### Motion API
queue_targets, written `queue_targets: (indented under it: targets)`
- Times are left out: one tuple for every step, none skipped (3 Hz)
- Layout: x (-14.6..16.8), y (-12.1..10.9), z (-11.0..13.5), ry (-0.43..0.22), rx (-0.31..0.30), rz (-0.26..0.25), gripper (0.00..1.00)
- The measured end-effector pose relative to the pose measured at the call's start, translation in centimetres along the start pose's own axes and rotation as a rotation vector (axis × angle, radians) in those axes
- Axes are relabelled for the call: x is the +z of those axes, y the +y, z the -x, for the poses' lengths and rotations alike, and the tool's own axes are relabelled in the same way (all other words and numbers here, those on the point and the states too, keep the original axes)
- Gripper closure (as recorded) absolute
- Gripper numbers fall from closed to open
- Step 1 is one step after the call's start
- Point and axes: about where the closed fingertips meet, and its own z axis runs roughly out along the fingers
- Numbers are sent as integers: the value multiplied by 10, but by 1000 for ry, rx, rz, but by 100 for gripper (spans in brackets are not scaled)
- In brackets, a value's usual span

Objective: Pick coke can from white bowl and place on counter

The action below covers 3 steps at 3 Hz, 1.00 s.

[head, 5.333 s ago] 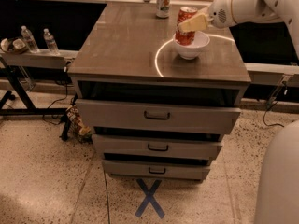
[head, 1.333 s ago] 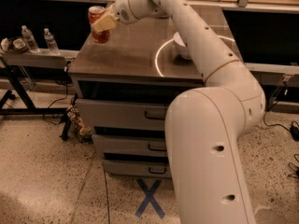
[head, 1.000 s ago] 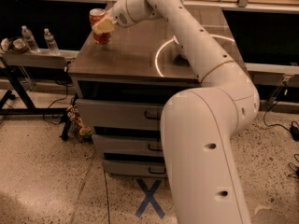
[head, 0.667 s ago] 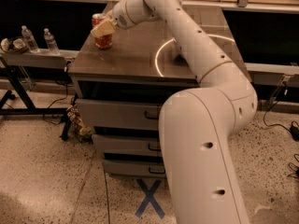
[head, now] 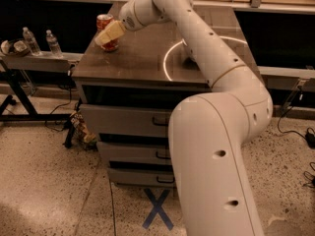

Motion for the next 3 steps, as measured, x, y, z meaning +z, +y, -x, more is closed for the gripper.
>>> queue_targets:
  targets:
    - [-70,-39,10,-87,13,-144,0]
    - [-178,-70,26,-204,8,-331,0]
    - [-335,-105,36,-340,-18,-627,0]
